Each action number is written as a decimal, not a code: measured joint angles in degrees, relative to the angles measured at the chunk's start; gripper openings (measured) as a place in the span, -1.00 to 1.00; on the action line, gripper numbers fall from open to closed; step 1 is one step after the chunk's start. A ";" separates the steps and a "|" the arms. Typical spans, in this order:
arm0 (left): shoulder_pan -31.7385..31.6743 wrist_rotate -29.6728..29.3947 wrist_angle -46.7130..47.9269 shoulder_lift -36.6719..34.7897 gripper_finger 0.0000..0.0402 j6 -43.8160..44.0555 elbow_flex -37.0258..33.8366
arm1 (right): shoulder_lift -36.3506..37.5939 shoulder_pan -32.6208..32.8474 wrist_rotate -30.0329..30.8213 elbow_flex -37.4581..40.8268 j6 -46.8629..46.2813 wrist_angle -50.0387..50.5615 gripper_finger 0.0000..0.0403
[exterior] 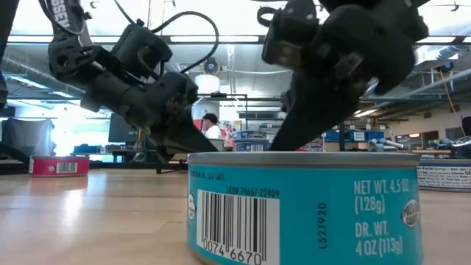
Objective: Stack canned seafood by type on shelf
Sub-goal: Stack the center light blue tuna can on top of the other light blue tuna can on the shelf
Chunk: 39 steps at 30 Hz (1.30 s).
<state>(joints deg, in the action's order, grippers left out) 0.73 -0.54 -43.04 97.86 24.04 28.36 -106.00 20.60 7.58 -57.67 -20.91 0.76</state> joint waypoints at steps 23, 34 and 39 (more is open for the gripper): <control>2.03 1.55 -2.52 10.79 -1.00 1.27 7.72 | 3.27 -5.78 3.09 -2.34 -2.77 3.54 -0.96; 2.54 9.03 -2.64 10.30 -1.00 1.50 7.24 | 6.95 -8.69 4.82 -2.31 -8.07 7.72 -0.96; 2.10 8.14 -1.87 9.89 -1.00 0.53 7.24 | 6.98 -8.87 3.26 -2.27 -7.60 8.33 -0.95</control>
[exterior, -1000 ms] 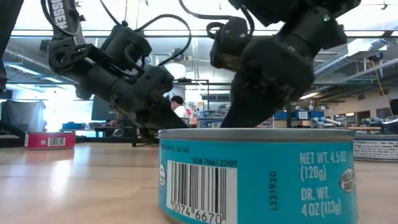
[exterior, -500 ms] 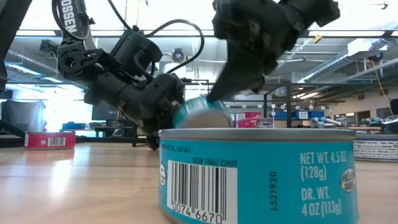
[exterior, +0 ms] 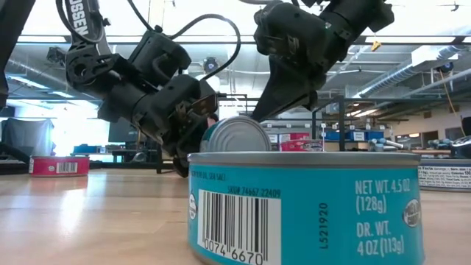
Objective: Stack canned seafood by type on shelf
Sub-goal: Stack the center light blue tuna can on top of the other light blue tuna can on the shelf
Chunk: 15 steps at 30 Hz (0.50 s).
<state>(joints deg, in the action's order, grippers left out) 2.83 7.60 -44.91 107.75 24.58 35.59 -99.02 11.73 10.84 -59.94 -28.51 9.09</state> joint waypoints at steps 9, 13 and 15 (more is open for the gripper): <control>-0.17 -0.73 0.42 -0.25 -1.00 0.07 -0.04 | 4.59 -0.04 -2.18 0.09 5.36 1.93 -0.57; -0.19 -0.90 0.43 -0.89 -1.00 0.09 -0.13 | 5.20 -0.59 -6.69 0.04 8.54 1.28 -0.23; -0.19 -0.92 0.71 -1.24 -1.00 0.09 -0.26 | 4.27 -0.71 -7.67 0.04 10.10 1.00 -0.05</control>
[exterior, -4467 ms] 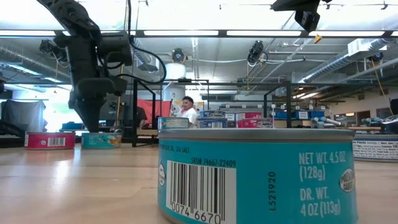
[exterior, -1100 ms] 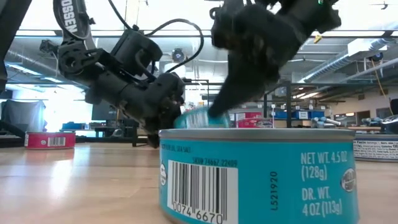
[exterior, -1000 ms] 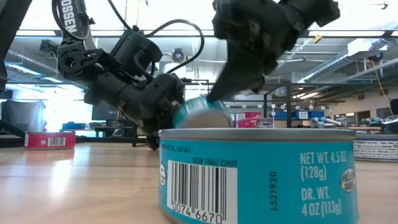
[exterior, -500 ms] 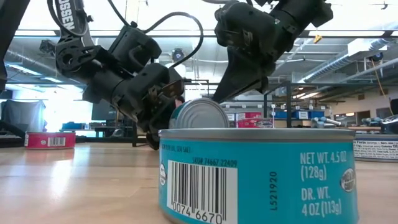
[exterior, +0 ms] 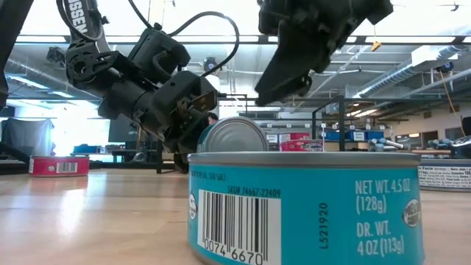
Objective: Stack canned seafood by type on shelf
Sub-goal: Stack the center light blue tuna can on top of the other light blue tuna can on the shelf
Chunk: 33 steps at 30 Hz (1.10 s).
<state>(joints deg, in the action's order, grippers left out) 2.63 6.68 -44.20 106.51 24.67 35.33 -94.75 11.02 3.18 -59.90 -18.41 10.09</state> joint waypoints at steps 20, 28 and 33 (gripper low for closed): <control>-0.04 0.45 0.47 -0.01 -1.00 1.20 0.02 | -14.14 -2.53 -2.38 -11.16 10.71 4.03 0.51; -0.04 0.49 0.25 -0.03 -1.00 1.46 0.02 | -14.06 -2.64 -3.74 -11.28 11.19 3.85 -0.04; -0.07 0.50 0.47 -1.86 -1.00 1.45 0.01 | -14.06 -3.02 -5.83 -11.28 12.43 3.72 -0.26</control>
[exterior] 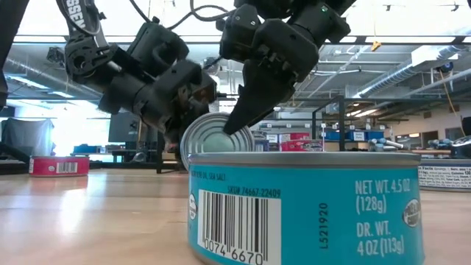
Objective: Stack canned seafood by type on shelf
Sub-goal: Stack the center light blue tuna can on top of the other light blue tuna can on the shelf
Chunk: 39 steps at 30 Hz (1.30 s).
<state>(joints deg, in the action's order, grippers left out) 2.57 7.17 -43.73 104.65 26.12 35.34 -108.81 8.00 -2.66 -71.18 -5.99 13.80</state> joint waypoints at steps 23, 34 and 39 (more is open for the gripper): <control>0.20 -8.76 1.07 -29.57 -1.00 4.12 -15.76 | 12.74 -4.03 15.32 -2.51 5.34 10.49 -0.26; 0.17 -9.24 -2.34 -30.68 -1.00 5.45 -18.85 | 10.27 -16.89 22.98 -14.27 26.13 13.05 -0.26; 0.17 -10.18 -2.79 -30.68 -1.00 5.63 -18.84 | 8.24 -21.30 22.58 -14.31 38.08 8.39 -0.26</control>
<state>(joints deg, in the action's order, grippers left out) 2.74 -3.01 -46.52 73.97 31.75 16.50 -100.57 -13.30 19.92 -85.49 32.10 22.19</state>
